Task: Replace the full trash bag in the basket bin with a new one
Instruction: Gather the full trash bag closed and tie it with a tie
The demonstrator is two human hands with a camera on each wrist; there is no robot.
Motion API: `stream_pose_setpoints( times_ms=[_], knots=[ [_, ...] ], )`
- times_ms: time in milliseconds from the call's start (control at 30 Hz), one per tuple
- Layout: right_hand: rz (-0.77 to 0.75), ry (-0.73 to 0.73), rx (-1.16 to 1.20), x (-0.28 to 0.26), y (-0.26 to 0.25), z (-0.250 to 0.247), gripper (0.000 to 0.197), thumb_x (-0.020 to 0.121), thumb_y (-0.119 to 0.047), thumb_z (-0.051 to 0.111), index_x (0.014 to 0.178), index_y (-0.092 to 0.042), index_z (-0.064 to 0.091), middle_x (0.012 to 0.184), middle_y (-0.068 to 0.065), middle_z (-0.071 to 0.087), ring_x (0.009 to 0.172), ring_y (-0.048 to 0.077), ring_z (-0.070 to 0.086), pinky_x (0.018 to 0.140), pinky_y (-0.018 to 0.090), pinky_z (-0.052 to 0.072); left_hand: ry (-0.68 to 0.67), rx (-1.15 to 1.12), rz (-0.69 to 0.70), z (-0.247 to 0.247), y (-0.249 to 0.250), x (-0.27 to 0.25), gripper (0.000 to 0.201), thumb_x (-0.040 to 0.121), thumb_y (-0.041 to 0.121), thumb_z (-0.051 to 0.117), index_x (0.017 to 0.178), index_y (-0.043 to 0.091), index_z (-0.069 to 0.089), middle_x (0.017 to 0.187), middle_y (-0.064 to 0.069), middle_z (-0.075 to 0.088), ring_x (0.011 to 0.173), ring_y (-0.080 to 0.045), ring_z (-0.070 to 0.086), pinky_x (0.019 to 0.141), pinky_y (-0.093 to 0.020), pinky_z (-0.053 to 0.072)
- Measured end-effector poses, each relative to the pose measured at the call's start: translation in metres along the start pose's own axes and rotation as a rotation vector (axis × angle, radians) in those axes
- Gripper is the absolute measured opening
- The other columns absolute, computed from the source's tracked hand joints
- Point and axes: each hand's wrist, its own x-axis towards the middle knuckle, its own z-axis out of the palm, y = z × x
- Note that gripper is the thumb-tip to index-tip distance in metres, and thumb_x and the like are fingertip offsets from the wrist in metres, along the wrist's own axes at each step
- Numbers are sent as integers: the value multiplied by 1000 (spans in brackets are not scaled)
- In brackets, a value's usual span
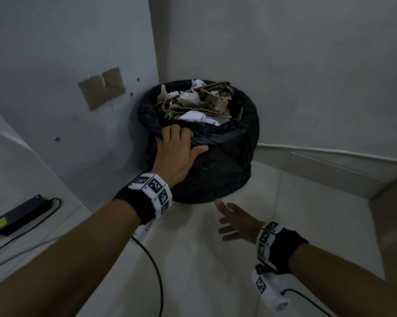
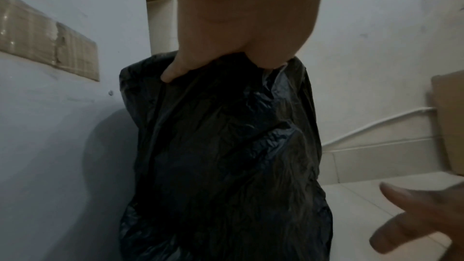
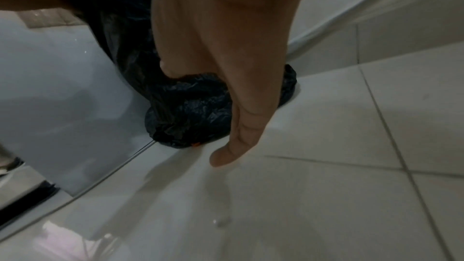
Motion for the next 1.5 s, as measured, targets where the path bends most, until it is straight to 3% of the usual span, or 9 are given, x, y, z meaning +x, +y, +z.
stream_pose_setpoints(
  times_ms=[167, 467, 567, 667, 767, 1033, 1200, 1333, 1500],
  knots=[
    [71, 42, 344, 17, 4, 8, 131, 46, -90, 37, 153, -29, -4, 150, 20, 34, 108, 39, 60, 72, 41, 58, 17, -16, 7, -5, -2, -14, 53, 88, 56, 46, 114, 9, 51, 117, -12, 44, 115, -31, 33, 97, -46, 36],
    [24, 12, 852, 48, -21, 19, 91, 85, -77, 16, 148, -13, 32, 144, 27, 41, 126, 48, 45, 103, 51, 41, 29, -60, 37, -9, -5, -25, 68, 80, 69, 27, 107, 11, 51, 108, -7, 44, 110, -28, 36, 93, -48, 39],
    [-28, -38, 989, 51, -38, 24, 51, 100, -52, 27, 122, -13, 50, 96, 26, 57, 76, 43, 54, 78, 40, 47, 36, -74, 40, -6, -5, -25, 66, 82, 69, 28, 107, 12, 51, 107, -6, 45, 109, -27, 36, 93, -46, 39],
    [-26, 125, 868, 57, -46, 27, 13, 97, -18, 39, 96, -11, 50, 70, 9, 42, 53, 21, 39, 59, 34, 45, 51, -66, 34, -4, -6, -25, 65, 83, 69, 28, 106, 13, 50, 106, -5, 45, 109, -26, 37, 93, -45, 40],
    [-113, 221, 819, 59, -48, 20, 33, 94, -1, 47, 127, -5, 49, 108, 19, 59, 76, 28, 54, 65, 40, 53, 64, -44, 22, -3, -2, -24, 66, 83, 70, 25, 107, 13, 51, 108, -5, 46, 109, -27, 38, 93, -45, 39],
    [-368, 447, 513, -2, -43, 2, 57, 91, -10, 53, 145, -18, 35, 133, 10, 53, 107, 36, 58, 69, 35, 50, 47, 71, -38, -2, 6, -28, 62, 86, 68, 29, 113, 17, 50, 117, -6, 47, 118, -28, 37, 103, -67, 26],
    [-627, 407, 471, -72, -56, -11, 53, 89, -6, 61, 125, -44, 49, 119, 3, 65, 86, 25, 67, 61, 28, 53, 328, 21, 176, -5, 18, -43, 50, 88, 57, 43, 112, 14, 50, 120, -10, 46, 118, -29, 37, 108, -62, 19],
    [-804, 317, 433, -105, -72, -8, 65, 90, -5, 62, 144, -32, 38, 101, 5, 73, 75, 16, 68, 65, 25, 55, 176, 22, 529, -5, 28, -55, 56, 86, 64, 44, 109, 16, 59, 103, -3, 60, 93, -22, 49, 78, -33, 36],
    [-938, 360, 329, -110, -94, -3, 44, 94, -7, 58, 135, -23, 51, 85, 1, 72, 78, 9, 68, 68, 23, 56, 35, -190, 300, 4, 37, -59, 36, 93, 50, 44, 88, 15, 52, 82, -3, 61, 77, -23, 57, 59, -30, 38]
  ],
)
